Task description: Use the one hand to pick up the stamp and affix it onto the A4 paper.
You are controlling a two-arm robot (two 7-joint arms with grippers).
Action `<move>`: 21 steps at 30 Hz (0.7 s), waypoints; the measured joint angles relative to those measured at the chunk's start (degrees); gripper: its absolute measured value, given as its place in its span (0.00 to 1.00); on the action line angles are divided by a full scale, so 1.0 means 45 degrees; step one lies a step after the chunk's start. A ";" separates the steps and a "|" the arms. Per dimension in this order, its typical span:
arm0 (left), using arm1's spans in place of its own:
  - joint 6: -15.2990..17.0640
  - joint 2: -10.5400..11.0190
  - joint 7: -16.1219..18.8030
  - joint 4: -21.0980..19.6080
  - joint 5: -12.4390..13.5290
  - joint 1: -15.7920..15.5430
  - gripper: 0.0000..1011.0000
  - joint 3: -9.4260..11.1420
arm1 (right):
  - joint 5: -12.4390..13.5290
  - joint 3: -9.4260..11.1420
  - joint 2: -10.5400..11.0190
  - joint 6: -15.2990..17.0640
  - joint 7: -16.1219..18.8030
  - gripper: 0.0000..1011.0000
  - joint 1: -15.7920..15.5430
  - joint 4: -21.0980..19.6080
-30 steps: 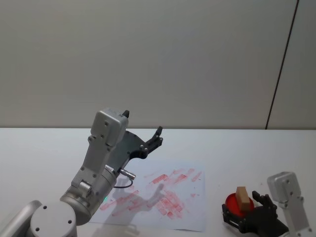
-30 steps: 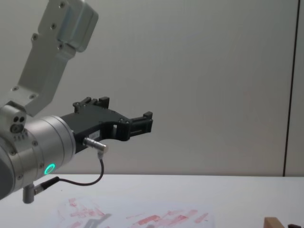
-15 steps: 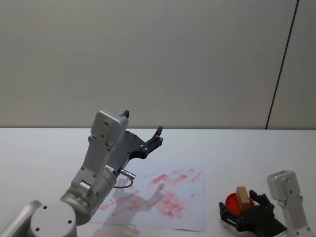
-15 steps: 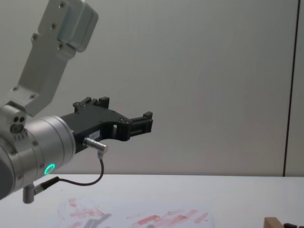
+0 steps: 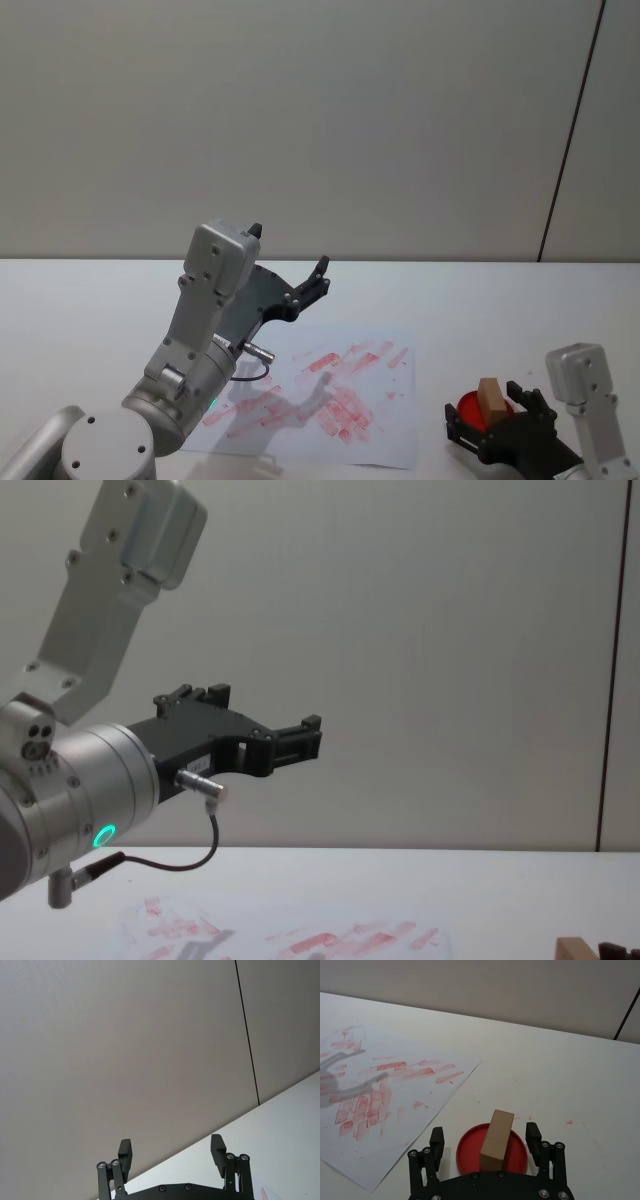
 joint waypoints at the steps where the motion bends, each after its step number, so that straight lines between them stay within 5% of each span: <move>1: 0.0000 0.0000 0.0000 0.0000 0.0000 0.0000 0.99 0.0000 | 0.0000 0.0000 0.0000 0.0000 0.0000 0.99 0.0000 0.0000; 8: 0.0000 0.0000 0.0000 -0.0001 0.0000 0.0000 0.99 0.0000 | 0.0028 0.0012 -0.0029 -0.0084 -0.0035 0.90 0.0006 0.0015; 21: 0.0000 0.0000 0.0000 -0.0001 0.0000 0.0000 0.99 0.0000 | 0.0054 0.0028 -0.0051 -0.0149 -0.0061 0.53 0.0014 0.0033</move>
